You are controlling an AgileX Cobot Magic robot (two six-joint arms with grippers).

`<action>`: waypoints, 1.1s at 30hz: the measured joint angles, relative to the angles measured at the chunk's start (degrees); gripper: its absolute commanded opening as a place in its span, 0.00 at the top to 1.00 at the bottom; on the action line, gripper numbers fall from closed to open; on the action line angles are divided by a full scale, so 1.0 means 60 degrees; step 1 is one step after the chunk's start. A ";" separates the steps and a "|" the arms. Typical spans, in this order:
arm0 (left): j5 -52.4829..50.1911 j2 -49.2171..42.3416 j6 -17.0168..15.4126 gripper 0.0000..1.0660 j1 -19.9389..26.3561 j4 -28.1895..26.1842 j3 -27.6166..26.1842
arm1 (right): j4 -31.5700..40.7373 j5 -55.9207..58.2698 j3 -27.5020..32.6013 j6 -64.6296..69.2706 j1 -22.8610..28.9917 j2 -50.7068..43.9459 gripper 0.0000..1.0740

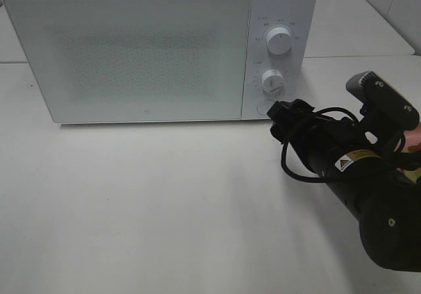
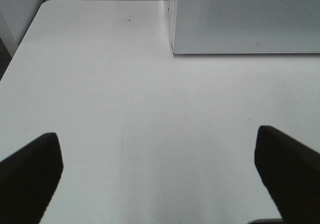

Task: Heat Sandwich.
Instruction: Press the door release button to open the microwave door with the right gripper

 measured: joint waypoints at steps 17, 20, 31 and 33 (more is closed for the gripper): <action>0.0000 0.0000 0.0000 0.06 0.0000 0.0000 0.0000 | 0.0000 0.0057 0.0000 0.7286 0.0000 0.0000 0.42; 0.0000 0.0000 0.0000 0.06 0.0000 0.0000 0.0000 | 0.0000 0.0057 0.0000 0.7792 0.0000 0.0000 0.49; 0.0000 0.0000 0.0000 0.06 0.0000 0.0000 0.0000 | 0.0000 0.0067 0.0000 0.9024 0.0000 0.0000 0.98; 0.0000 0.0000 0.0000 0.06 0.0000 0.0000 0.0000 | 0.0000 0.0067 0.0000 0.9024 0.0000 0.0000 1.00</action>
